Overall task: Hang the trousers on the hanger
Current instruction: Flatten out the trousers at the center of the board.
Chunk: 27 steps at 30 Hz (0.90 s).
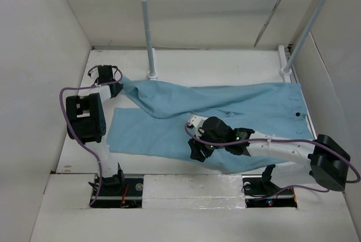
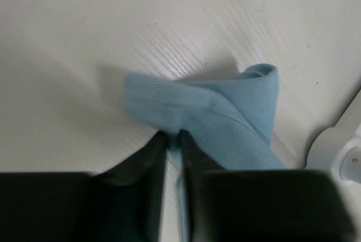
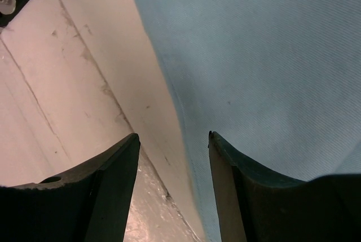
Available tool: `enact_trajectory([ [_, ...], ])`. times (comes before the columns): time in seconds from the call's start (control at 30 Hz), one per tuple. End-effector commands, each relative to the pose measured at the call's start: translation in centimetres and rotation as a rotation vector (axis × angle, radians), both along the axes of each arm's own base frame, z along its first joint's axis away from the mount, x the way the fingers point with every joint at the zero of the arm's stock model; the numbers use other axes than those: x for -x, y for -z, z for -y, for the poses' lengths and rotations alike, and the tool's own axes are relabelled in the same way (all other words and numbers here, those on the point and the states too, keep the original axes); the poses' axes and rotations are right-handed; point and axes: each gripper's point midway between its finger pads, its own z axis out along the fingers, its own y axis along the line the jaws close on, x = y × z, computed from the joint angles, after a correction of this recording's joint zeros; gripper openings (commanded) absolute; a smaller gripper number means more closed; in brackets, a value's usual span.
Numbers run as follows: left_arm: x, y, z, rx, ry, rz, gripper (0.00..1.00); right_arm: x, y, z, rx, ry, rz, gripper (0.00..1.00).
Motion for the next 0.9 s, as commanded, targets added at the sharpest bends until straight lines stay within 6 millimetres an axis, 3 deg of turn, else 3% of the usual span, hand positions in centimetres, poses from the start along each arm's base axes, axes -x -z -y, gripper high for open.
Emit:
enact_trajectory([
  [0.0,-1.7,-1.8,-0.6,-0.057,0.028,0.026,0.00,-1.1,-2.9,-2.5,-0.085,0.029,0.051,0.58],
  [0.1,-1.7,-4.4,-1.3,-0.118,0.036,0.063,0.00,-1.2,-3.1,-2.5,-0.074,0.028,0.071,0.58],
  [0.17,-1.4,-7.5,-2.2,-0.174,0.015,0.101,0.00,-1.5,-3.2,-2.3,-0.058,0.026,0.095,0.58],
  [0.23,-0.2,-9.3,-2.8,-0.204,-0.015,0.096,0.00,-1.9,-3.5,-2.4,-0.041,0.023,0.113,0.58],
  [0.27,0.6,-11.9,-3.0,-0.221,-0.027,0.141,0.00,-2.1,-3.6,-2.4,-0.031,0.010,0.131,0.58],
  [0.3,1.6,-12.7,-3.1,-0.227,-0.038,0.133,0.00,-2.2,-3.6,-2.4,-0.024,0.002,0.141,0.58],
  [0.33,2.8,-15.5,-3.5,-0.247,-0.069,0.185,0.00,-2.7,-3.6,-2.2,-0.004,-0.004,0.152,0.58],
  [0.53,8.9,-19.8,-3.8,-0.359,-0.141,0.195,0.00,-4.8,-3.8,-1.0,0.024,-0.022,0.163,0.58],
  [0.6,10.0,-20.9,-4.0,-0.375,-0.149,0.180,0.00,-6.4,-4.7,-0.3,0.013,0.005,0.175,0.58],
  [0.67,10.2,-23.7,-3.9,-0.404,-0.118,0.234,0.00,-8.3,-5.7,0.5,0.006,-0.004,0.216,0.59],
  [0.73,9.4,-23.1,-4.1,-0.404,-0.098,0.211,0.00,-9.2,-6.2,0.9,-0.005,0.011,0.214,0.59],
  [0.77,8.5,-24.1,-4.5,-0.407,-0.107,0.214,0.00,-9.8,-6.5,1.1,-0.006,0.009,0.225,0.59],
  [0.8,8.1,-23.3,-5.0,-0.403,-0.112,0.173,0.00,-10.5,-6.9,1.6,-0.001,0.026,0.223,0.59],
  [0.83,6.6,-21.1,-5.2,-0.403,-0.104,0.107,0.00,-11.0,-7.1,2.0,0.009,0.029,0.234,0.59],
  [0.87,5.5,-21.0,-5.6,-0.418,-0.105,0.101,0.00,-11.4,-7.4,2.3,0.017,0.039,0.238,0.59],
])
